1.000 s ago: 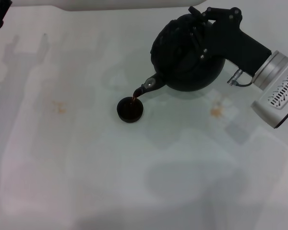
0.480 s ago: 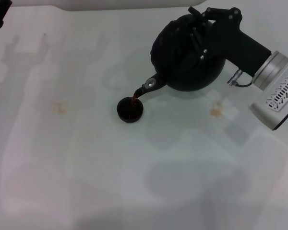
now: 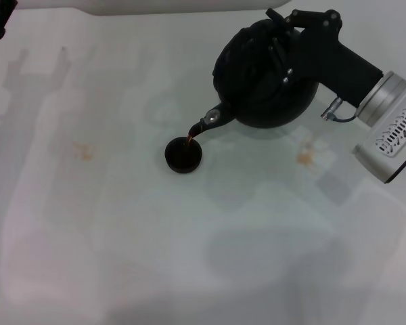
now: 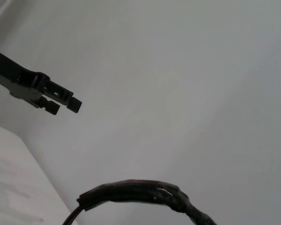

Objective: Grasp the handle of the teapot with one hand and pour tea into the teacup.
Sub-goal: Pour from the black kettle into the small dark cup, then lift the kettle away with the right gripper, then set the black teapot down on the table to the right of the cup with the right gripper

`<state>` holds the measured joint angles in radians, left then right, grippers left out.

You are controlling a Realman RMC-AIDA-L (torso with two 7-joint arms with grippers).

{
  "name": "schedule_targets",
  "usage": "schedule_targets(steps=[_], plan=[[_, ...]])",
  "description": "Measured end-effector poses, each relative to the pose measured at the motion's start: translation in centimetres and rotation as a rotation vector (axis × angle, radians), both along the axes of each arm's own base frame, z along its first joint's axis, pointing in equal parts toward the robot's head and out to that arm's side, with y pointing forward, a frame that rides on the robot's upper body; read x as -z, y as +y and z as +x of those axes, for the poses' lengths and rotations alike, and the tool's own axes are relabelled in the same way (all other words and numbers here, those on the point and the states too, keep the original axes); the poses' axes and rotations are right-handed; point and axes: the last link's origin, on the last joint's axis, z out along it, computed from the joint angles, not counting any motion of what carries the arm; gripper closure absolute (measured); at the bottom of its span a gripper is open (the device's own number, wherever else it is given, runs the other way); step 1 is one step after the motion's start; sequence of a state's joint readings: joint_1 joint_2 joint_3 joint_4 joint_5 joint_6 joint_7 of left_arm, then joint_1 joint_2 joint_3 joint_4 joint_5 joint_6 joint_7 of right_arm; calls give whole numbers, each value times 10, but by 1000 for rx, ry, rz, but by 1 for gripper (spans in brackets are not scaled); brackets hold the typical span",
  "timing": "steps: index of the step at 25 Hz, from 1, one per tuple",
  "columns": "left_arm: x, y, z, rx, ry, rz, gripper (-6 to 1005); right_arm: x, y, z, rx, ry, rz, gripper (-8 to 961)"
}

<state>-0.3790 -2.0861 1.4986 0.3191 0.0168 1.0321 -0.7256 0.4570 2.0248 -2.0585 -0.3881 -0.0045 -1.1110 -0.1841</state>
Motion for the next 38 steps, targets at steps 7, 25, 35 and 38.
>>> schedule_targets(steps=[7,25,35,38], plan=[[0,0,0,-1,0,1,124,-1,1,0,2,2,3,830],[0,-1,-2,-6,2,-2,124,-5,2,6,165,233,-136,827],[1,-3,-4,-12,1,-6,123,-21,-10,14,244,504,-220,825],[2,-2,-3,-12,2,-6,123,-31,-15,29,286,561,-182,824]])
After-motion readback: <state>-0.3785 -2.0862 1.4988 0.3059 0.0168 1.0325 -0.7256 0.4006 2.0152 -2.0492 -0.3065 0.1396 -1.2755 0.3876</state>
